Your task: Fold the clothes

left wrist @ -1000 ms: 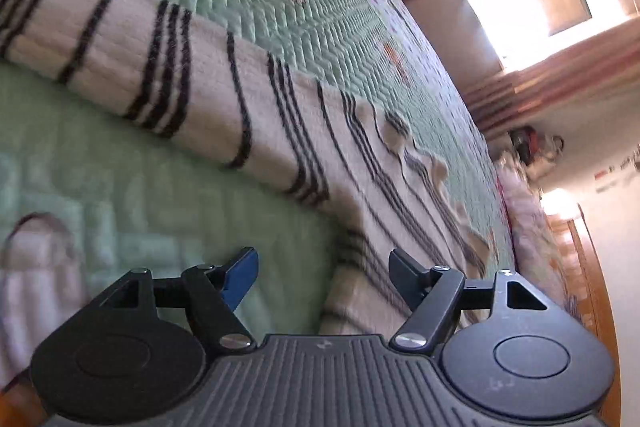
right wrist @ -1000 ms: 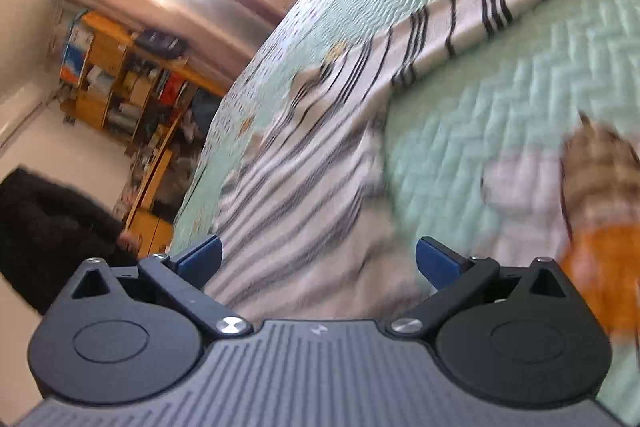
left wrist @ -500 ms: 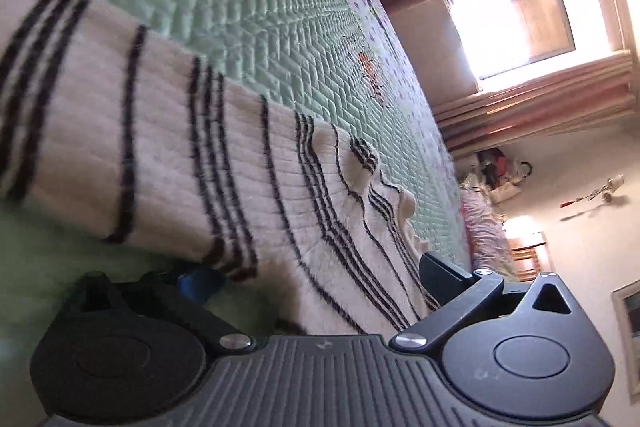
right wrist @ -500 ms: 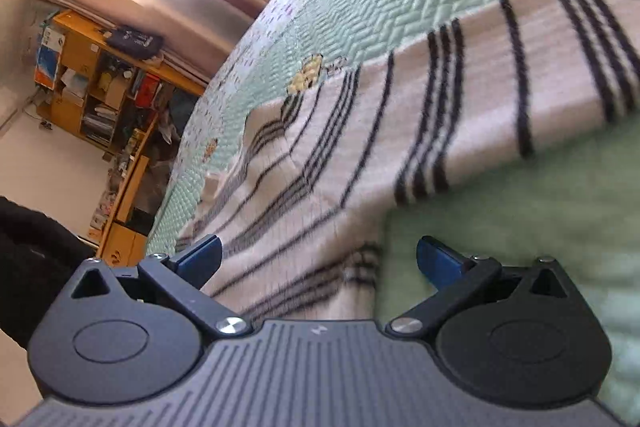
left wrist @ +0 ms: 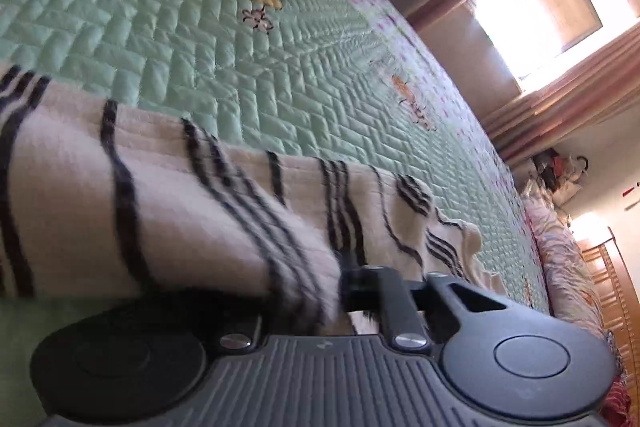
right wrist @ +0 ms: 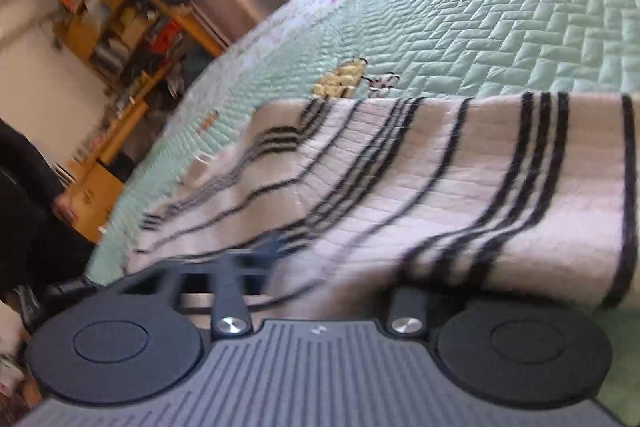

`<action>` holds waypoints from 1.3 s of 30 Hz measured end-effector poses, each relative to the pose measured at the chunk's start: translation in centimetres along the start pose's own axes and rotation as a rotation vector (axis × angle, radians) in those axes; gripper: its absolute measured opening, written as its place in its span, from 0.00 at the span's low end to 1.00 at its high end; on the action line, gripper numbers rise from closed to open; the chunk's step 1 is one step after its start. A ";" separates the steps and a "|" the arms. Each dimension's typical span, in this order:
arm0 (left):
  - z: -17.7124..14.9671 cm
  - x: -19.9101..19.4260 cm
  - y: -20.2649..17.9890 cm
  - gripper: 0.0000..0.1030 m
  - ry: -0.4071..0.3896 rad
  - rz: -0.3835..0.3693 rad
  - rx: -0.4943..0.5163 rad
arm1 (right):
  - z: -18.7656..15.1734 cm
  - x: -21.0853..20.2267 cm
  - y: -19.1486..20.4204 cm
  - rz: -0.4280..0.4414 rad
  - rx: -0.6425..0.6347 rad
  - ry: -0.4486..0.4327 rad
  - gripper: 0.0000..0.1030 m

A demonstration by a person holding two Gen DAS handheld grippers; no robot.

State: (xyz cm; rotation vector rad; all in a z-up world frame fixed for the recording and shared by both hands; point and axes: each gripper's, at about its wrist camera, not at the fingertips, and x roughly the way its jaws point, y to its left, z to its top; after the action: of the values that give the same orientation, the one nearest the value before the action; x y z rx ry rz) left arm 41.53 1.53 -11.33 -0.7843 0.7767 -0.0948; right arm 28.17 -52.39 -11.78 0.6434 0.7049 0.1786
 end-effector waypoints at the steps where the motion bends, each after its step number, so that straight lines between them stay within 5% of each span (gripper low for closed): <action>1: 0.6 0.0 -0.2 0.09 0.007 0.003 0.038 | 0.1 0.3 -0.1 -0.006 -0.013 -0.002 0.15; 5: 1.9 1.3 -3.2 0.08 -0.013 0.081 0.269 | 0.8 0.6 1.1 -0.051 -0.113 -0.049 0.14; 19: 5.6 5.6 -6.8 0.08 -0.138 0.191 0.368 | 6.1 5.6 0.2 -0.229 -0.163 -0.175 0.10; 23: 4.8 5.7 -4.9 0.16 -0.101 0.146 0.304 | 5.6 5.7 -0.7 -0.186 -0.165 -0.162 0.16; 28: 4.6 2.4 -2.6 0.36 -0.010 0.028 0.264 | 4.5 2.2 -2.3 -0.038 -0.036 -0.077 0.44; 31: 3.3 -1.8 -0.5 0.62 0.005 -0.013 0.239 | 2.1 -1.7 -2.7 0.007 -0.008 -0.038 0.60; 39: -5.7 -15.1 4.4 0.74 0.116 -0.039 0.296 | -9.8 -15.0 -3.8 0.080 0.057 0.057 0.67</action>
State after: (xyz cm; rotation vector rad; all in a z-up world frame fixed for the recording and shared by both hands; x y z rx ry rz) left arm 26.02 6.57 -7.88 -0.5160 0.8347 -0.2859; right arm 10.25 -56.06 -11.58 0.7238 0.7412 0.2525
